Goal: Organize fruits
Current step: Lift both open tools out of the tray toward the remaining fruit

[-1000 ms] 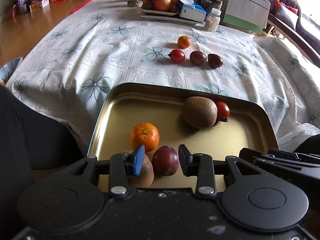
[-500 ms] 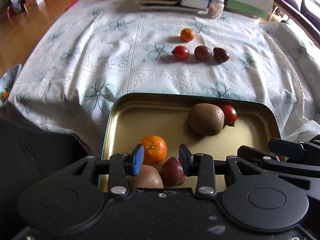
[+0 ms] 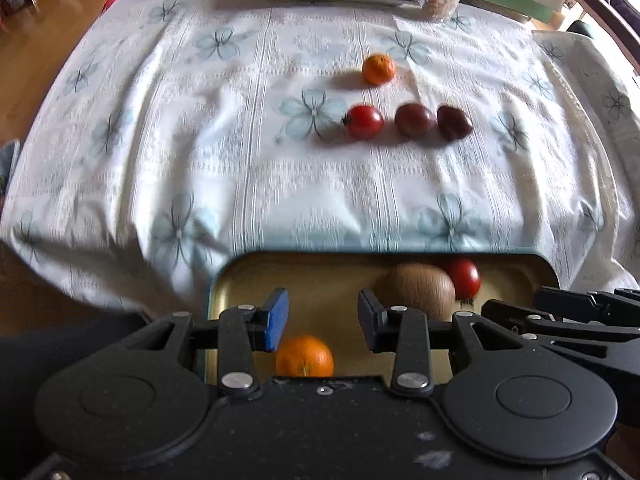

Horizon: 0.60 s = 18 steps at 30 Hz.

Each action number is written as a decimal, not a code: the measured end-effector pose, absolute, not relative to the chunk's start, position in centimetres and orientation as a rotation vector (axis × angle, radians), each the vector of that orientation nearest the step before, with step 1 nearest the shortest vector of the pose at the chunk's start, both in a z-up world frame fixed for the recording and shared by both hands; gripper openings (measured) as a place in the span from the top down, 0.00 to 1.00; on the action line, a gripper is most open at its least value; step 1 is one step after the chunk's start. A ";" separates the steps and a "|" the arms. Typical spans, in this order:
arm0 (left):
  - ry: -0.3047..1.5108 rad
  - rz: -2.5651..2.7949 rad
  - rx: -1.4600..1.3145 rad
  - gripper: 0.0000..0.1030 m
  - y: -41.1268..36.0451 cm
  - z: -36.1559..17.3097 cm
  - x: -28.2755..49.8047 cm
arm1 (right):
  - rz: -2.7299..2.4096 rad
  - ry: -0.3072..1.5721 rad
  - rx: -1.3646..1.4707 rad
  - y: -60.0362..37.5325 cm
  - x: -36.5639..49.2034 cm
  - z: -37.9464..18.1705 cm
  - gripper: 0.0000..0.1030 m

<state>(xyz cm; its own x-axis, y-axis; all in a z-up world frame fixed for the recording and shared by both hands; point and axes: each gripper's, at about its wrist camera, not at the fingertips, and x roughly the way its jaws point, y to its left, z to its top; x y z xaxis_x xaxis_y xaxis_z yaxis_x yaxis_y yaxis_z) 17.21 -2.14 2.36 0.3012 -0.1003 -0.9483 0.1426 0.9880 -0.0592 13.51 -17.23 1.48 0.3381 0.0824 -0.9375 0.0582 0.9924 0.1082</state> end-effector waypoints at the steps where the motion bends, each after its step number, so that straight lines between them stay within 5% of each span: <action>1: 1.248 -0.160 0.043 0.63 -2.3 2.5 17.8 | 0.012 1.233 0.142 -17.5 14.1 1.5 0.46; 18: 1.223 -0.093 0.053 0.63 -4.1 2.0 27.3 | -0.134 1.209 0.213 -21.3 22.8 1.0 0.46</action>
